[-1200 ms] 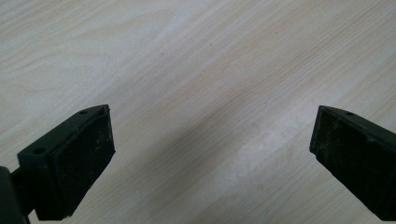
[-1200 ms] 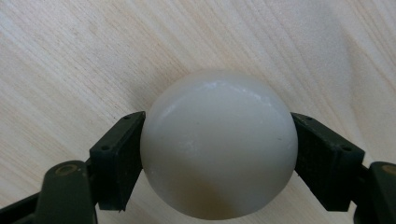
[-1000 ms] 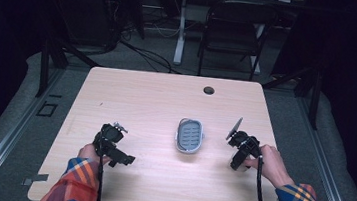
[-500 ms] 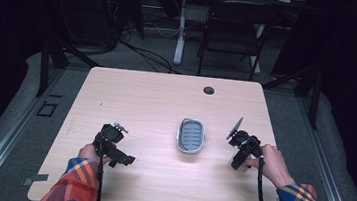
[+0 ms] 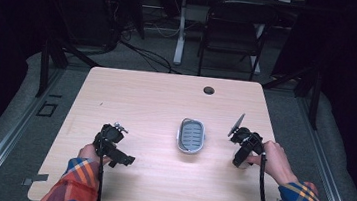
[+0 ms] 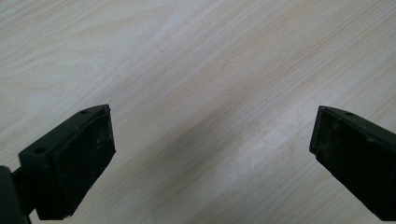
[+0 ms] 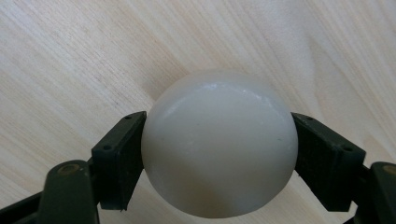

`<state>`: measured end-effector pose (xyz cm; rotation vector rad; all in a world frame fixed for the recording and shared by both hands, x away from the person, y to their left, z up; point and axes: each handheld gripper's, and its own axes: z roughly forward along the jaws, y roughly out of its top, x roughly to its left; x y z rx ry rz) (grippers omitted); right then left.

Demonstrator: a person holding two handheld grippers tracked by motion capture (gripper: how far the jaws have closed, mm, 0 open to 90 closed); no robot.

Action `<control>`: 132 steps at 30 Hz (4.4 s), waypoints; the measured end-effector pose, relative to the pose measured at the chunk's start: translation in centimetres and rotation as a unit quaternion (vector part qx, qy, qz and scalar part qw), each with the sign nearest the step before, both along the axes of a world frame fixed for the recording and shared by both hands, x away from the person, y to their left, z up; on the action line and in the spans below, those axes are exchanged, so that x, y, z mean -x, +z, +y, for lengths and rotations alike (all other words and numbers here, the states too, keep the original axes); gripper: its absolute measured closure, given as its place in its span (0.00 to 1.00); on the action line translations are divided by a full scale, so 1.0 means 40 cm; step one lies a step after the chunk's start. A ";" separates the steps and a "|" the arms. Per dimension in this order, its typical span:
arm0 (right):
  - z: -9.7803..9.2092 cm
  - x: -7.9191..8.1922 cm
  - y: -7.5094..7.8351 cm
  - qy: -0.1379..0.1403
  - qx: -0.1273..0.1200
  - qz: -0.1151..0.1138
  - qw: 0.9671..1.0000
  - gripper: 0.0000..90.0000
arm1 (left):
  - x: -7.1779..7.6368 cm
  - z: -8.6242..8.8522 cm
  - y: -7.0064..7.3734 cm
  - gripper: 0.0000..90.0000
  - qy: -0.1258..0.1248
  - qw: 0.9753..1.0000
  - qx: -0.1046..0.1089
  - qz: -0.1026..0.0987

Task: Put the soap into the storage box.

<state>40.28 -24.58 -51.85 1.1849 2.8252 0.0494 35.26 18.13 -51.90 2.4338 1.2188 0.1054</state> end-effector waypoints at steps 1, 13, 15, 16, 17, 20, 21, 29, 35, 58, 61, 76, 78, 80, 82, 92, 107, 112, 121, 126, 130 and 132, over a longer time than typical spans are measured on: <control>-0.001 -0.008 0.011 0.016 0.018 0.013 1.000 0.25 | 0.000 0.000 0.000 0.00 -0.001 1.000 0.000 0.000; 0.019 -0.032 0.034 0.025 0.019 0.013 0.999 0.26 | -0.003 -0.002 -0.002 0.00 0.000 1.000 0.002 0.001; 0.026 -0.035 0.040 0.022 0.008 0.007 1.000 0.26 | -0.002 -0.001 -0.002 0.00 0.000 1.000 0.003 0.000; 0.028 -0.039 0.047 0.026 0.015 0.010 1.000 0.26 | -0.002 -0.001 -0.002 0.00 0.000 1.000 0.003 0.000; 0.033 -0.044 0.054 0.034 0.021 0.013 0.999 0.26 | -0.002 -0.001 -0.002 0.00 0.000 1.000 0.003 0.001; 0.045 -0.048 0.058 0.030 0.011 0.010 0.999 0.26 | -0.002 -0.002 -0.002 0.00 0.000 1.000 0.003 0.001; 0.050 -0.051 0.061 0.033 0.011 0.010 0.999 0.26 | -0.002 -0.001 -0.003 0.00 0.001 1.000 0.003 0.001; 0.074 -0.065 0.068 0.046 0.016 0.014 0.999 0.26 | -0.002 -0.001 -0.002 0.00 -0.001 1.000 0.002 0.000; 0.088 -0.076 0.082 0.052 0.003 0.012 0.999 0.26 | -0.003 -0.002 -0.001 0.00 -0.002 1.000 0.001 0.002; 0.148 -0.112 0.152 0.070 0.006 -0.004 0.998 0.26 | -0.003 -0.001 -0.003 0.00 0.001 1.000 0.006 0.003; 0.153 -0.114 0.156 0.071 0.004 -0.008 0.997 0.26 | -0.003 -0.001 -0.003 0.00 0.000 1.000 0.007 0.003; 0.214 -0.130 0.216 0.094 0.009 -0.016 0.995 0.26 | -0.004 -0.002 -0.004 0.00 -0.002 1.000 0.008 0.007; 0.217 -0.131 0.216 0.094 0.007 -0.016 0.995 0.26 | -0.005 -0.002 -0.004 0.00 -0.002 1.000 0.007 0.008; 0.229 -0.136 0.218 0.099 0.011 -0.014 0.995 0.26 | -0.003 -0.003 -0.005 0.00 0.001 1.000 0.010 0.008; 0.233 -0.137 0.218 0.098 0.008 -0.015 0.995 0.26 | -0.004 -0.003 -0.005 0.00 0.001 1.000 0.010 0.009; 0.287 -0.140 0.225 0.115 0.000 -0.025 0.993 0.26 | -0.003 -0.003 -0.006 0.00 -0.001 1.000 0.011 0.010; 0.362 -0.155 0.183 0.137 -0.014 -0.017 0.990 0.26 | -0.004 -0.002 -0.006 0.00 -0.002 1.000 0.011 0.011; 0.380 -0.163 0.163 0.140 -0.019 -0.015 0.990 0.26 | -0.004 -0.002 -0.007 0.00 -0.003 1.000 0.009 0.012; 0.410 -0.173 0.123 0.146 -0.022 -0.002 0.989 0.26 | -0.003 -0.002 -0.007 0.00 -0.001 1.000 0.010 0.011; 0.415 -0.176 0.104 0.147 -0.022 0.005 0.989 0.26 | -0.003 -0.003 -0.007 0.00 -0.001 1.000 0.010 0.012; 0.415 -0.180 0.091 0.149 -0.025 0.006 0.989 0.26 | -0.003 -0.003 -0.007 0.00 -0.003 1.000 0.008 0.010; 0.417 -0.179 0.083 0.152 -0.026 0.008 0.988 0.26 | -0.003 -0.003 -0.007 0.00 -0.003 1.000 0.008 0.010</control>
